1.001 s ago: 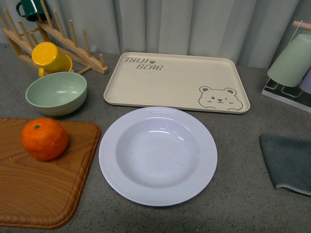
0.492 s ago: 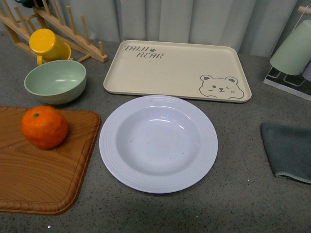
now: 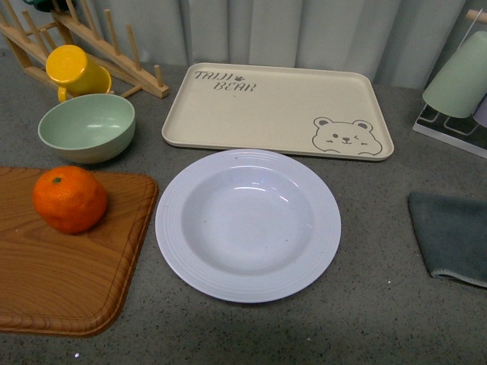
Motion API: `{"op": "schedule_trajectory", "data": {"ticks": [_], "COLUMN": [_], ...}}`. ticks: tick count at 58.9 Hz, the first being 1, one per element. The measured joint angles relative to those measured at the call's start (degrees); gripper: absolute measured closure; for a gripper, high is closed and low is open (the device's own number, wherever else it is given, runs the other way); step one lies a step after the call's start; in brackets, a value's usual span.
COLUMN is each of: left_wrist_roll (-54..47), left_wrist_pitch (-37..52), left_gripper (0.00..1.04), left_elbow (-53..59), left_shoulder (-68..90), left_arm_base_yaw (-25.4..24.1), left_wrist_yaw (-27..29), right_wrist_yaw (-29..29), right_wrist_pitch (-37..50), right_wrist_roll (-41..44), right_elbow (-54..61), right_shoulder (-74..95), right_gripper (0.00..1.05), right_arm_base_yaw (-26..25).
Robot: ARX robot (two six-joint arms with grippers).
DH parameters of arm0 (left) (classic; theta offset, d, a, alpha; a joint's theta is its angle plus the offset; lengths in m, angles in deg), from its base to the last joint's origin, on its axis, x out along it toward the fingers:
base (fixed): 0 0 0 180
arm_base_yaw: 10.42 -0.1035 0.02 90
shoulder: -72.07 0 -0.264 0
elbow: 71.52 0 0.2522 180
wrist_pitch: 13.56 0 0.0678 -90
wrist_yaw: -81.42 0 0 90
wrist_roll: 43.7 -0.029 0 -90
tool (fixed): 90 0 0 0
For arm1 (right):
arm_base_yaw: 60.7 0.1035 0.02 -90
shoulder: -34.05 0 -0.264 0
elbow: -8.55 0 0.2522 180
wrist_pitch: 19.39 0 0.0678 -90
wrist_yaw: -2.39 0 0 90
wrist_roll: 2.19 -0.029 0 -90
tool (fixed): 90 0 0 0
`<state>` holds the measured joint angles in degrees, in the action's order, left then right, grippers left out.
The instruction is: Place orange and plate with both arms
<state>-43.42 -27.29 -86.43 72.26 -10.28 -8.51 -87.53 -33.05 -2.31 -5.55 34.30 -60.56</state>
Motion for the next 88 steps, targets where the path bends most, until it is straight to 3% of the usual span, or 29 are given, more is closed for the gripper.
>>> {"op": "schedule_trajectory", "data": {"ticks": [62,64,68,72,77,88], "left_wrist_roll": [0.0,1.2,4.3,7.4,9.2,12.1], "left_wrist_pitch": [0.0,1.1,3.6,5.0,10.6,32.8], "left_gripper": [0.07,0.07,0.07,0.07,0.07,0.07], "left_elbow": [0.0,0.0,0.0,-0.1,-0.1,-5.1], "left_shoulder": [0.0,1.2,4.8,8.9,16.3,46.8], "left_arm_base_yaw": [0.0,2.3,7.7,7.5,3.6,-2.7], "left_wrist_yaw": [0.1,6.5,25.1,32.0,29.7,17.6], "right_wrist_yaw": [0.0,0.0,0.0,0.0,0.0,0.0], "right_wrist_pitch": [0.0,0.0,0.0,0.0,0.0,0.0], "right_wrist_roll": [0.0,0.0,0.0,0.0,0.0,0.0], "right_elbow": [0.0,0.0,0.0,0.0,0.0,0.0], "right_shoulder": [0.0,0.0,0.0,0.0,0.0,0.0], "right_gripper": [0.09,0.09,0.09,0.09,0.09,0.09], "right_arm_base_yaw": [0.0,0.0,0.0,-0.1,-0.1,-0.1]}}
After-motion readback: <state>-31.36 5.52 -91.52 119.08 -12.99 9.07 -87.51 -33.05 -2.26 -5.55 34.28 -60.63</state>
